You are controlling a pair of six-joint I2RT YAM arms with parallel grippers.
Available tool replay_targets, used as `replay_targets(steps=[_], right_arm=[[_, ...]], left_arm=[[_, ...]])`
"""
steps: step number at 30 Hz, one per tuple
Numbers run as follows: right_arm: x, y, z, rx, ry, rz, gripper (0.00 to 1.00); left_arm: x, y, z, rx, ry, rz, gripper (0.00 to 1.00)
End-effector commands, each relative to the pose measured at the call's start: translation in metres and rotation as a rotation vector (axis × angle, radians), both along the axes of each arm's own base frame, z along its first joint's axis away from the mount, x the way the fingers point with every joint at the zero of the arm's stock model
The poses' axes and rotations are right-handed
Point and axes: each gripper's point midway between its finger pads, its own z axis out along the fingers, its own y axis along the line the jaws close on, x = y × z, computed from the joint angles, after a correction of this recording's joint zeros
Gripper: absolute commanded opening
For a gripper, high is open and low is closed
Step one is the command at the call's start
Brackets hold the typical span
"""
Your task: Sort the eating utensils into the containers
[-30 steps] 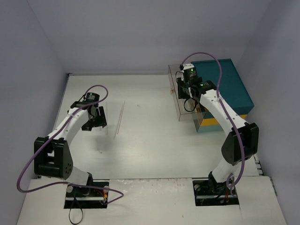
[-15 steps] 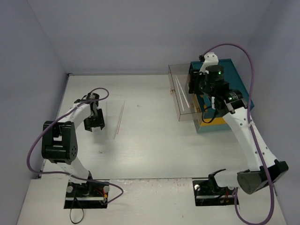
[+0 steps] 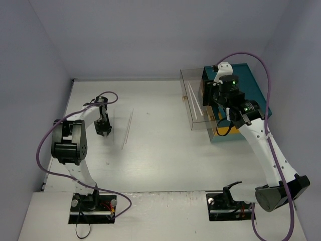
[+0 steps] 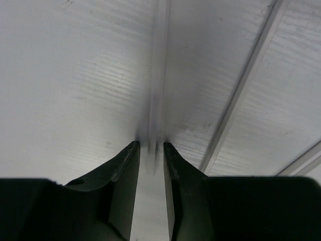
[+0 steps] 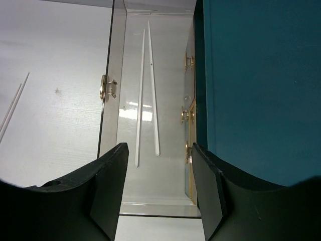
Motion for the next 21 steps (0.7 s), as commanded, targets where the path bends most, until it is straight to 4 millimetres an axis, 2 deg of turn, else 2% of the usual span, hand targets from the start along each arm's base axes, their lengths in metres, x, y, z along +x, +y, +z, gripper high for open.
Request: replay_targets(steps=[1, 2, 5, 9, 11, 13, 15, 17, 21], right_arm=[[0.004, -0.001, 0.021, 0.012, -0.075, 0.0, 0.51], [0.004, 0.003, 0.022, 0.016, -0.073, 0.022, 0.51], [0.001, 0.018, 0.027, 0.054, -0.073, 0.099, 0.51], [-0.007, 0.049, 0.037, 0.144, -0.064, 0.234, 0.57], [-0.01, 0.064, 0.043, 0.194, -0.055, 0.29, 0.66], [-0.017, 0.084, 0.046, 0.239, -0.037, 0.37, 0.73], [-0.022, 0.105, 0.05, 0.265, -0.028, 0.419, 0.77], [-0.029, 0.128, 0.053, 0.284, -0.018, 0.471, 0.79], [-0.037, 0.163, 0.064, 0.364, -0.009, 0.546, 0.78]], left_arm=[[0.009, 0.002, 0.002, -0.003, -0.032, 0.02, 0.06], [0.008, 0.002, 0.002, -0.005, -0.03, 0.016, 0.0], [0.009, 0.003, 0.017, -0.004, -0.074, 0.01, 0.0], [0.016, -0.005, 0.068, -0.051, -0.218, -0.006, 0.0], [0.018, -0.014, 0.101, -0.102, -0.315, -0.018, 0.0], [0.019, -0.027, 0.132, -0.18, -0.4, -0.021, 0.0], [0.018, -0.05, 0.17, -0.297, -0.505, -0.059, 0.0], [0.013, -0.075, 0.21, -0.391, -0.611, -0.123, 0.0], [-0.001, -0.12, 0.271, -0.542, -0.767, -0.232, 0.0]])
